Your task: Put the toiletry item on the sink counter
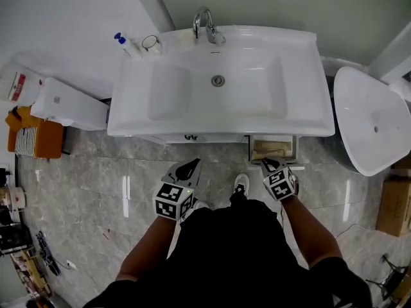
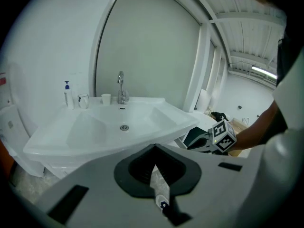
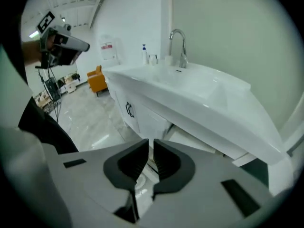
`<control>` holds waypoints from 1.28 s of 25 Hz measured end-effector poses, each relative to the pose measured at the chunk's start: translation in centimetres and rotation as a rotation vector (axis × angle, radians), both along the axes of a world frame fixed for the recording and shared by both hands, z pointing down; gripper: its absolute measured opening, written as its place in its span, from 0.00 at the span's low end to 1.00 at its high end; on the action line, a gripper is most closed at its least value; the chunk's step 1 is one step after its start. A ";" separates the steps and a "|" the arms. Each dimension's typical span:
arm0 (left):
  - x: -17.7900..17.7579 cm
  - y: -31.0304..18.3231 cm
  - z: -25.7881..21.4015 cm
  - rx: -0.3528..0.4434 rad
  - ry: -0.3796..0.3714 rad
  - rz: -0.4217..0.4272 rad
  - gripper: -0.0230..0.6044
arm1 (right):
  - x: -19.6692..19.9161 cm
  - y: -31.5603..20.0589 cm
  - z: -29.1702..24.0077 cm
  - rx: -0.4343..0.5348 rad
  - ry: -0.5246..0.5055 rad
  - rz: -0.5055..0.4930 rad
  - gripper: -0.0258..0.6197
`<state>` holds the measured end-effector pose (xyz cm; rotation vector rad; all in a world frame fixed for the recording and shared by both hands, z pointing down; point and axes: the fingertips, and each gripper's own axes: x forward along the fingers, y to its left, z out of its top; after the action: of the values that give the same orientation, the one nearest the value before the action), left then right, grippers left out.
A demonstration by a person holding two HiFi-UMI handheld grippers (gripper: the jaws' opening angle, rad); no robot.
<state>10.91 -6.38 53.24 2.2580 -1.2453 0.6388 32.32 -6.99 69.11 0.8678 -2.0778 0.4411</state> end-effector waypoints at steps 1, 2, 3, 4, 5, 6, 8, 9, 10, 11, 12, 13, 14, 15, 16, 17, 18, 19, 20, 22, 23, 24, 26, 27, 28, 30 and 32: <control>-0.1 0.4 -0.3 0.002 0.007 0.009 0.04 | -1.3 0.5 -1.1 0.009 -0.046 0.011 0.08; -0.3 0.8 -0.5 0.007 0.013 0.018 0.04 | -2.6 0.9 -2.3 0.014 -0.097 0.028 0.07; -0.6 1.2 -0.8 0.013 0.018 0.028 0.04 | -3.9 1.3 -3.5 0.017 -0.148 0.047 0.06; -0.9 1.6 -1.0 0.020 0.023 0.036 0.04 | -5.1 1.6 -4.7 0.018 -0.196 0.064 0.05; -1.3 2.0 -1.2 0.026 0.028 0.043 0.04 | -6.2 1.9 -5.8 0.018 -0.240 0.079 0.04; -1.7 2.5 -1.5 0.032 0.035 0.049 0.04 | -7.2 2.3 -6.9 0.015 -0.283 0.093 0.04; -2.6 3.6 -2.0 0.041 0.045 0.058 0.04 | -9.0 3.4 -9.0 0.005 -0.368 0.124 0.04; -3.1 4.2 -2.2 0.044 0.050 0.062 0.04 | -9.7 4.0 -10.0 0.002 -0.405 0.139 0.04; -3.5 4.7 -2.5 0.048 0.055 0.066 0.04 | -10.3 4.6 -11.0 0.001 -0.435 0.152 0.04; -3.8 5.3 -2.9 0.053 0.062 0.069 0.04 | -10.9 5.2 -12.0 0.005 -0.460 0.162 0.04; -4.1 5.8 -3.3 0.058 0.070 0.073 0.04 | -11.4 5.9 -13.0 0.013 -0.481 0.170 0.04; -4.4 6.3 -3.6 0.065 0.078 0.079 0.04 | -11.9 6.5 -13.9 0.023 -0.502 0.177 0.04; -4.7 6.8 -3.9 0.070 0.085 0.087 0.04 | -12.5 7.2 -14.8 0.035 -0.525 0.183 0.04; -4.9 7.4 -4.2 0.074 0.092 0.095 0.04 | -13.1 8.0 -15.7 0.048 -0.548 0.191 0.04; -5.2 8.0 -4.4 0.077 0.097 0.103 0.04 | -13.6 8.7 -16.4 0.060 -0.568 0.200 0.04; -5.4 8.6 -4.6 0.079 0.102 0.111 0.04 | -14.1 9.4 -16.9 0.074 -0.580 0.210 0.04; -5.7 9.2 -4.7 0.080 0.107 0.119 0.04 | -14.5 10.2 -17.4 0.088 -0.585 0.222 0.04; -5.9 9.8 -4.9 0.082 0.111 0.129 0.04 | -14.8 10.9 -17.7 0.102 -0.586 0.234 0.04; -6.1 10.4 -5.0 0.084 0.115 0.140 0.04 | -15.1 11.6 -17.9 0.116 -0.586 0.245 0.04; -6.5 11.6 -5.2 0.085 0.123 0.165 0.04 | -15.7 13.1 -18.2 0.132 -0.593 0.269 0.04; -6.6 12.3 -5.2 0.085 0.126 0.179 0.04 | -15.9 13.8 -18.4 0.135 -0.602 0.283 0.04; -6.8 12.9 -5.3 0.084 0.128 0.193 0.04 | -16.1 14.5 -18.6 0.136 -0.615 0.296 0.04; -6.9 14.1 -5.1 0.080 0.128 0.224 0.04 | -16.5 15.8 -18.9 0.134 -0.641 0.319 0.04; -6.9 14.6 -5.0 0.077 0.127 0.239 0.04 | -16.6 16.3 -19.1 0.132 -0.651 0.325 0.04; -6.9 15.0 -5.0 0.076 0.126 0.251 0.04 | -16.7 16.7 -19.3 0.131 -0.662 0.327 0.04; -6.7 15.4 -5.1 0.079 0.127 0.266 0.04 | -16.8 17.2 -19.8 0.137 -0.667 0.318 0.04; -6.6 15.5 -5.4 0.089 0.130 0.265 0.04 | -16.8 17.5 -20.2 0.149 -0.655 0.296 0.04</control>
<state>4.31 9.16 47.89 2.5197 -0.9378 0.5285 15.48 10.53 48.86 1.2501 -2.6042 0.8235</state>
